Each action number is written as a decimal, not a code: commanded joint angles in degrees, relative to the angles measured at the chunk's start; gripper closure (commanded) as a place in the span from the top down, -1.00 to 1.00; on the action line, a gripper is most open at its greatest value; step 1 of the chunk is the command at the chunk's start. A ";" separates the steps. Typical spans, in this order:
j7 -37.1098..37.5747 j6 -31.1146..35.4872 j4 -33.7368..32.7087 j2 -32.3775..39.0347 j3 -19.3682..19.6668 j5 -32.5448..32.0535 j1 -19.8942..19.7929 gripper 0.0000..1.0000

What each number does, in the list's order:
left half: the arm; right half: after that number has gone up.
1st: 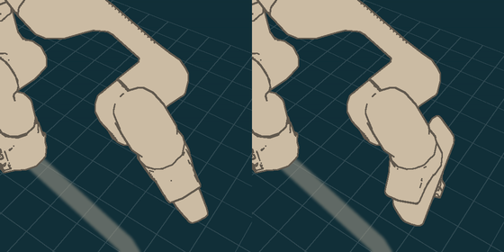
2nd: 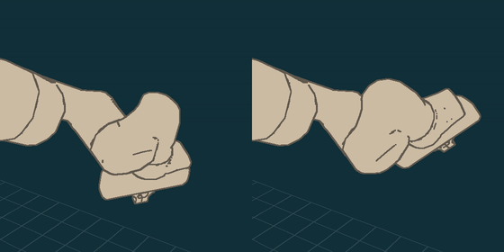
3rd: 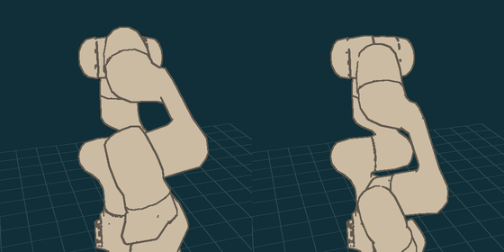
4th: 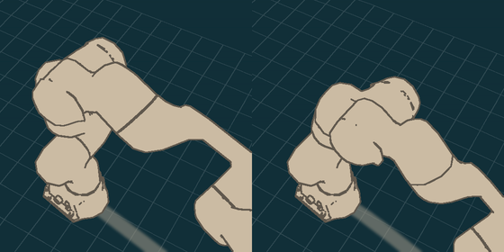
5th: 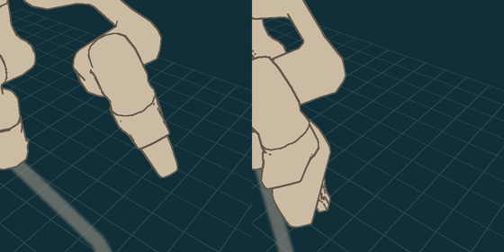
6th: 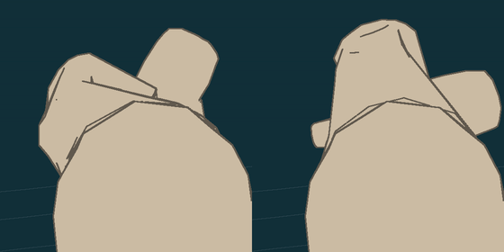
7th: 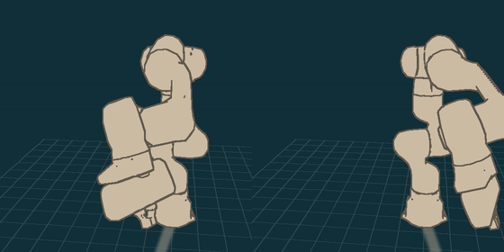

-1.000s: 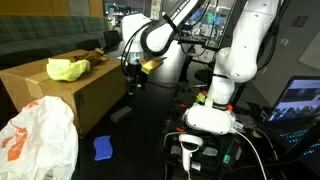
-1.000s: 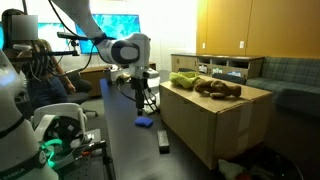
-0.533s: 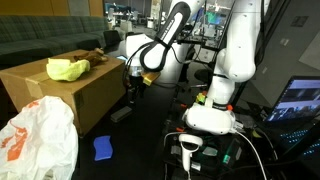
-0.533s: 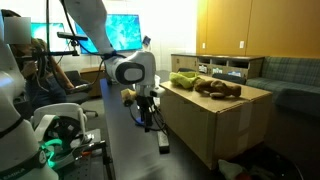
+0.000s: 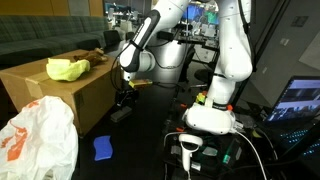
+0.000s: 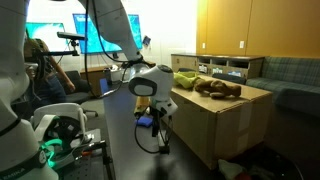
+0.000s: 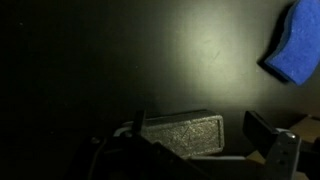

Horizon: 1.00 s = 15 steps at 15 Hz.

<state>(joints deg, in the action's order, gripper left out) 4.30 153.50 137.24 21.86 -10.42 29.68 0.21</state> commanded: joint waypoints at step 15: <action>19.68 13.28 -5.14 11.41 1.90 26.16 1.68 1.00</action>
<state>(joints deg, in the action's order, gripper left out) 18.99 163.29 131.83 33.43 -9.48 54.12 -0.07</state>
